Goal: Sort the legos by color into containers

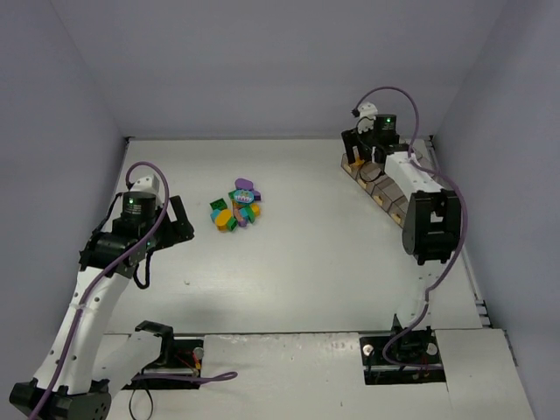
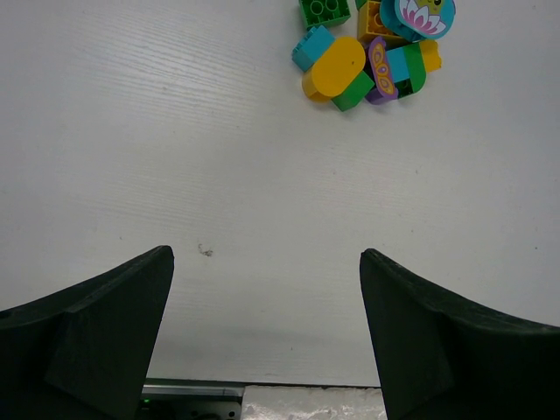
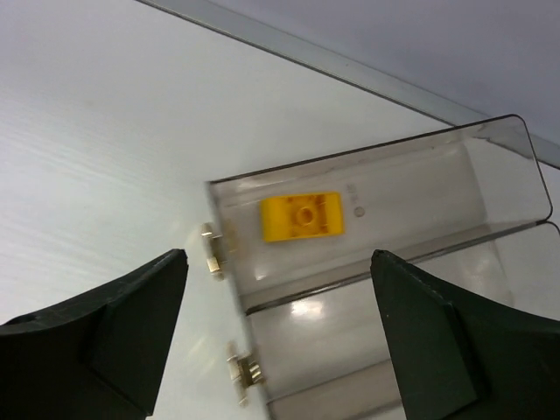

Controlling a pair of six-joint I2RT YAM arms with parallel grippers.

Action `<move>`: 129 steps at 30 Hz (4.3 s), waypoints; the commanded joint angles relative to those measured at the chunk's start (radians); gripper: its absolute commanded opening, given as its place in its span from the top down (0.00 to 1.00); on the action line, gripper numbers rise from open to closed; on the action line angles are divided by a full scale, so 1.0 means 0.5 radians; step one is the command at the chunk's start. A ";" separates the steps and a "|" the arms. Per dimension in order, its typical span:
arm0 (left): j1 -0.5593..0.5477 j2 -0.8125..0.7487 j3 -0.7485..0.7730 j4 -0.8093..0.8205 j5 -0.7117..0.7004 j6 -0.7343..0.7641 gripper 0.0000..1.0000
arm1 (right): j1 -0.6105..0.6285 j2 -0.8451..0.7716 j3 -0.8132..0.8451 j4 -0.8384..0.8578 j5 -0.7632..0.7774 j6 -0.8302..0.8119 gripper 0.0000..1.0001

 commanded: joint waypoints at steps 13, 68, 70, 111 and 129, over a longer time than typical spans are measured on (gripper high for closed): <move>-0.002 -0.007 -0.001 0.140 -0.017 0.064 0.19 | 1.143 -0.658 -0.680 0.185 0.092 0.799 0.38; -0.002 -0.059 -0.020 0.124 0.149 -0.053 0.19 | 0.616 -0.522 -0.250 0.283 0.601 0.476 1.00; -0.002 -0.047 -0.023 0.140 0.152 -0.056 0.19 | 0.515 -0.571 -0.318 0.250 0.708 0.635 1.00; -0.002 0.067 -0.038 0.195 0.186 -0.117 0.19 | -0.066 -0.516 -0.389 0.191 0.560 1.340 0.27; -0.002 -0.016 -0.007 0.073 0.158 -0.071 0.19 | 0.704 -0.041 -0.064 0.106 -0.828 0.306 0.35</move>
